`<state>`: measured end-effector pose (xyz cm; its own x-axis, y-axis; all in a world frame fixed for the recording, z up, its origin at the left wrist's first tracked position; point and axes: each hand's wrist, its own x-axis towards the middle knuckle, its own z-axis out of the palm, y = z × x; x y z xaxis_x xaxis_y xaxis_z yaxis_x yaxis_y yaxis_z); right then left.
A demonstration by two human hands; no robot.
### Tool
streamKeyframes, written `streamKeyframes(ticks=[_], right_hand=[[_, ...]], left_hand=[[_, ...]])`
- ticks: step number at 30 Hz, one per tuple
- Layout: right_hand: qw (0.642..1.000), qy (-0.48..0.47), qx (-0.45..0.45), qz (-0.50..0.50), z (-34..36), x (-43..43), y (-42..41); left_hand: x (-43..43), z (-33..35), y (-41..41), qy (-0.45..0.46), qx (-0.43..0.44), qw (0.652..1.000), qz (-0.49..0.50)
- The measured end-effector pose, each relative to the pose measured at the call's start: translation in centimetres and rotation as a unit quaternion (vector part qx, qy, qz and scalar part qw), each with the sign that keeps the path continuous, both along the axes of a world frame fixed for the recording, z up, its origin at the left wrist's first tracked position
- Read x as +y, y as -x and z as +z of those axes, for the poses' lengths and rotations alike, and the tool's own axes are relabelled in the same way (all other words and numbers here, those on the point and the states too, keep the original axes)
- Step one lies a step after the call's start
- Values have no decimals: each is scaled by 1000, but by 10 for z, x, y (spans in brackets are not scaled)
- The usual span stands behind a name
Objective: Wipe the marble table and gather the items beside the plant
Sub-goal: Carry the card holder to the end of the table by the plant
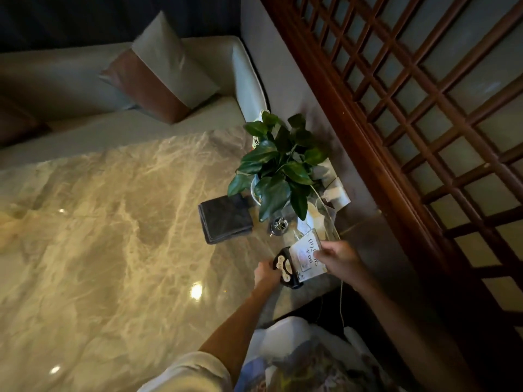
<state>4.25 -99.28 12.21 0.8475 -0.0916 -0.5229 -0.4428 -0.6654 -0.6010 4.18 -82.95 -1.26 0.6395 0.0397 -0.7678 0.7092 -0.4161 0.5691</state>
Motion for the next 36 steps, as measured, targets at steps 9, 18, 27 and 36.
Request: streamKeyframes(ticks=[9,18,27,36], right_hand=[[998,30,0,61,-11,-18,-3],[999,-7,-3,40,-16,-23,4],[999,-37,9,30,-19,-24,10],[998,-22,4,51,-20,-17,16]], left_hand=[[-29,-12,6,-30,-22,998,49],[-43,-31,13,-45,-40,995,78],[-46,-42,17,-47,-64,992,96],[-47,-52,17,-73,-66,990,100]])
